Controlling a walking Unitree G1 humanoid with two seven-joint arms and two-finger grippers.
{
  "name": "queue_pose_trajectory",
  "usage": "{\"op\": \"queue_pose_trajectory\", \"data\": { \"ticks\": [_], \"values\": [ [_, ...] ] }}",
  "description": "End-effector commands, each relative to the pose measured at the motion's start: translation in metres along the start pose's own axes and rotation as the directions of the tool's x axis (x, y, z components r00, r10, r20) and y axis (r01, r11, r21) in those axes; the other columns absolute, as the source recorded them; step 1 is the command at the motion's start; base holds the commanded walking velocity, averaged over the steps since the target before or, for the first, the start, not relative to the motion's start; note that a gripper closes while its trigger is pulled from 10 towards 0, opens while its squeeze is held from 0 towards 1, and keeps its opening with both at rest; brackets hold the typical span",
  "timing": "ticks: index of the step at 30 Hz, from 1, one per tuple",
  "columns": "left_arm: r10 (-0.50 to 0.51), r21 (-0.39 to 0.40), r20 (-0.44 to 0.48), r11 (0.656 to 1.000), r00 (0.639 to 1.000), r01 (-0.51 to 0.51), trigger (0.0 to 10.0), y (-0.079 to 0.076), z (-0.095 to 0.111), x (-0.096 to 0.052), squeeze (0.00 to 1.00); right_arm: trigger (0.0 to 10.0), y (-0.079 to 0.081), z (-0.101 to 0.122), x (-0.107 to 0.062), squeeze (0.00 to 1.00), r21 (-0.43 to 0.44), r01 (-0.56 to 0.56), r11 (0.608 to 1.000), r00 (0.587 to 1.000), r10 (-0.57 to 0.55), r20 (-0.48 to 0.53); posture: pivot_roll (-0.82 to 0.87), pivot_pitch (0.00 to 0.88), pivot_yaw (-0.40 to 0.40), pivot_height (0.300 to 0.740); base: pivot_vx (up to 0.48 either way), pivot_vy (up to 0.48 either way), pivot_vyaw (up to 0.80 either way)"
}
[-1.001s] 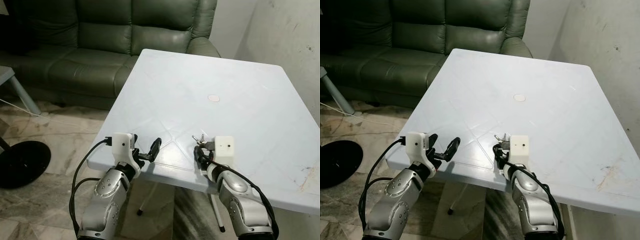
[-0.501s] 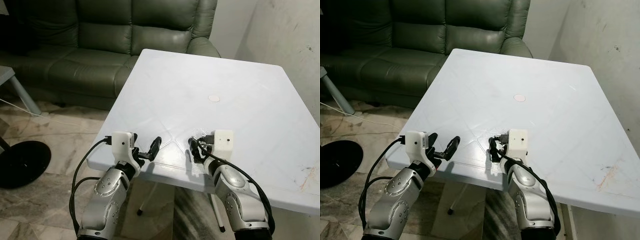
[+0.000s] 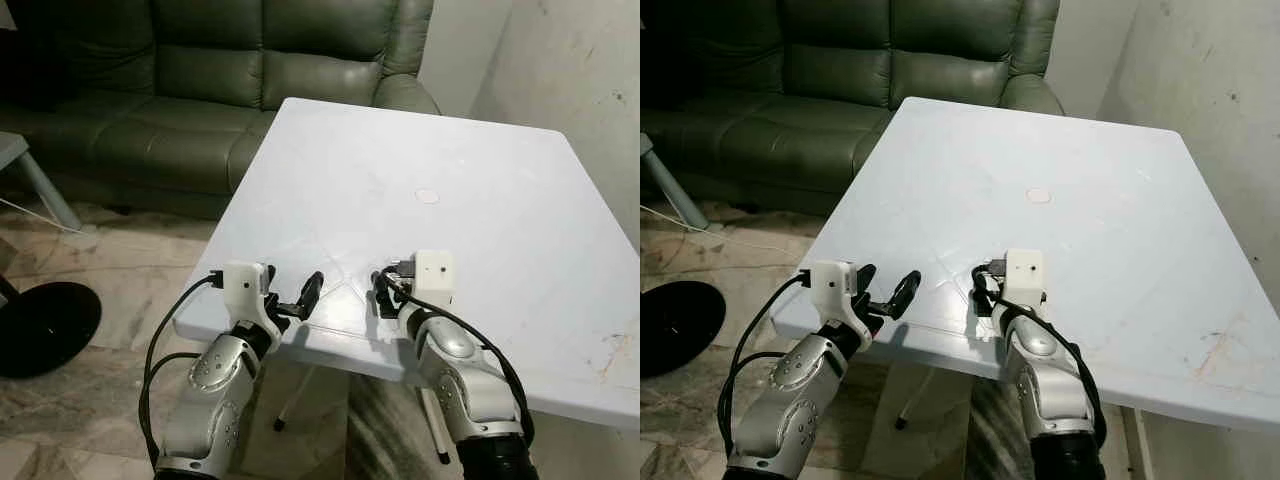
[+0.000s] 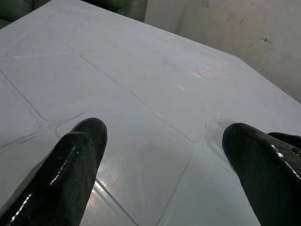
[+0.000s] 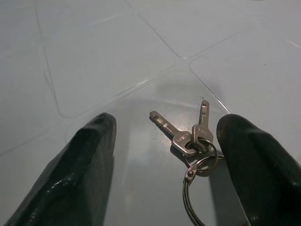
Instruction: Hang keys on a hook
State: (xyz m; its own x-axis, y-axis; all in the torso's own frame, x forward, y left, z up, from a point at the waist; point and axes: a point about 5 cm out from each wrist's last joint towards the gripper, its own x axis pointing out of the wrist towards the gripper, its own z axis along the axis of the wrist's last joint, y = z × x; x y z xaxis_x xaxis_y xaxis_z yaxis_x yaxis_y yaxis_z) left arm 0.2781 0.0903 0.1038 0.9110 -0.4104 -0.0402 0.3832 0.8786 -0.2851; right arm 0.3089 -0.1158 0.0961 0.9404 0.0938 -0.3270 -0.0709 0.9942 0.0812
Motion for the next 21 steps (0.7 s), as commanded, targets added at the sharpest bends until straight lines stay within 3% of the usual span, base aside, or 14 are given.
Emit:
{"op": "queue_pose_trajectory", "data": {
  "ticks": [1,5,12,17,19,20,21],
  "values": [
    [-0.003,-0.018,0.009,1.000,1.000,0.003,10.0,-0.006,0.002,0.003,0.00,10.0,0.001,-0.001,0.002,0.00,-0.011,0.007,1.000,1.000,-0.007,-0.024,0.00,0.027,-0.071,0.740,0.000,0.000,0.00],
    [0.000,-0.019,0.011,1.000,1.000,0.000,10.0,-0.005,0.002,0.004,0.00,10.0,0.001,-0.006,0.000,0.00,-0.042,-0.005,0.999,0.999,0.004,-0.044,0.00,0.029,-0.072,0.740,0.000,0.000,0.00],
    [-0.001,-0.023,0.011,1.000,1.000,0.001,10.0,-0.005,0.003,0.004,0.00,10.0,-0.002,-0.012,-0.001,0.00,0.022,-0.015,1.000,0.994,0.017,-0.103,0.00,0.033,-0.070,0.740,0.000,0.000,0.00],
    [0.000,-0.025,0.011,1.000,1.000,0.000,10.0,-0.005,0.003,0.005,0.00,10.0,-0.004,-0.010,-0.001,0.00,0.045,-0.011,0.999,0.996,0.015,-0.090,-0.01,0.035,-0.069,0.740,0.000,0.000,0.00],
    [0.001,-0.025,0.011,1.000,1.000,0.000,10.0,-0.005,0.003,0.005,0.00,9.5,-0.005,-0.009,0.000,0.00,0.058,0.000,0.998,0.996,0.005,-0.087,-0.01,0.035,-0.069,0.740,0.000,0.000,0.00],
    [0.000,-0.025,0.011,1.000,1.000,0.000,10.0,-0.005,0.003,0.005,0.00,6.7,-0.005,-0.010,0.000,0.00,0.051,0.012,0.999,0.995,-0.007,-0.096,0.00,0.035,-0.070,0.740,0.000,0.000,0.00],
    [0.000,-0.026,0.011,1.000,1.000,0.000,10.0,-0.005,0.003,0.005,0.00,6.7,-0.005,-0.010,0.000,0.00,0.053,0.015,0.998,0.995,-0.010,-0.098,0.00,0.035,-0.070,0.740,0.000,0.000,0.00]
  ]
}}
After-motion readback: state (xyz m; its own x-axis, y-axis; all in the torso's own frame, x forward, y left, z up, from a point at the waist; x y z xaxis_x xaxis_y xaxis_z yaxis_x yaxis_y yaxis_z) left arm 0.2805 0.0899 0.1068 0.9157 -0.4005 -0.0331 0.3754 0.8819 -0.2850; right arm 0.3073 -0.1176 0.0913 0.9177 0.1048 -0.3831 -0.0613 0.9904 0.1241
